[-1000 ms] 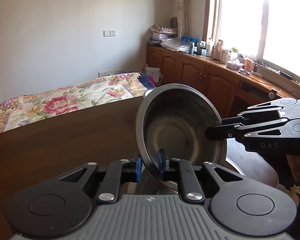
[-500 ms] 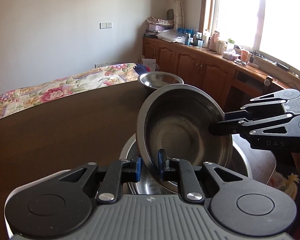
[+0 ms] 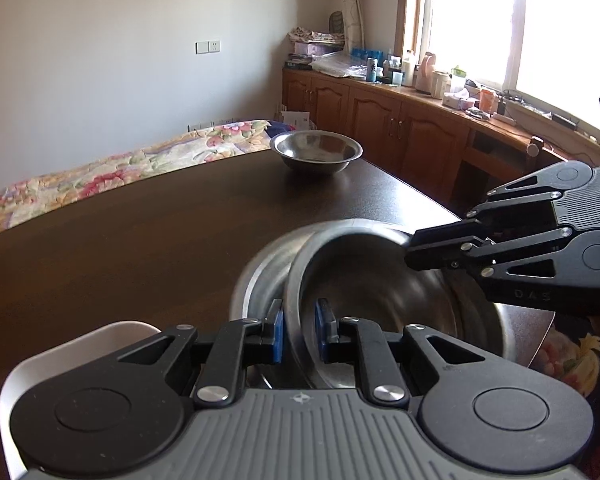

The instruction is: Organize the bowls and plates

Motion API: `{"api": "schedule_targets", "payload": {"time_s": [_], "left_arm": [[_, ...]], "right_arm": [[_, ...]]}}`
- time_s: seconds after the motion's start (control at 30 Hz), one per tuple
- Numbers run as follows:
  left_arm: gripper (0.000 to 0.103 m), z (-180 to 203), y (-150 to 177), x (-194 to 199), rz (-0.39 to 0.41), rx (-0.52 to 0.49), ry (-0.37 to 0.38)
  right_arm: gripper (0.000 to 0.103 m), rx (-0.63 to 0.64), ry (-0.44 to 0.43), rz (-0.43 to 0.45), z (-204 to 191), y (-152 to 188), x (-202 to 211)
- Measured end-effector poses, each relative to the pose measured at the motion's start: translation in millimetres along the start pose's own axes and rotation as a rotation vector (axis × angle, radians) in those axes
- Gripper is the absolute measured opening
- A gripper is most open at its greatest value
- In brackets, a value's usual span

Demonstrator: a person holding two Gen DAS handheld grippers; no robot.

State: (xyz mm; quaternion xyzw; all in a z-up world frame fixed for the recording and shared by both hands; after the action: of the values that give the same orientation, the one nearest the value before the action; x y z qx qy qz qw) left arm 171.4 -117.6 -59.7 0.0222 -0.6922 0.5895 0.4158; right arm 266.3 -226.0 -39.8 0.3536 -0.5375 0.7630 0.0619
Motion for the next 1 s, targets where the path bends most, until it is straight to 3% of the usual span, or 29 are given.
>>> {"api": "schedule_targets", "payload": {"time_s": [0.2, 1.0], "left_arm": [[0.011, -0.2, 2.7, -2.9, -0.003, -0.01, -0.01], [0.011, -4.9, -4.8, -4.5, 0.015, 0.015, -0.037]], "right_arm": [[0.004, 0.071, 0.037, -0.008, -5.6, 2.2, -5.3], [0.004, -0.037, 0.004, 0.036, 4.9, 0.1, -1.4]]}}
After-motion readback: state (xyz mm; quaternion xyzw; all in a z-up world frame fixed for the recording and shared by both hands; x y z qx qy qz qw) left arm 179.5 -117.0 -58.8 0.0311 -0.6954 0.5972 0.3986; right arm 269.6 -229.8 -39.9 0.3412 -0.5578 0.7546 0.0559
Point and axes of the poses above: each gripper's, at about its wrist camera, not at the fingertips, and x roughly against the way its jaws point, z to its right, y to its underside, the point moved 9 cm from there along -x, roughly the way its jaws point, and after that the axes turned 1 degree about x, right-handed, at the moved point
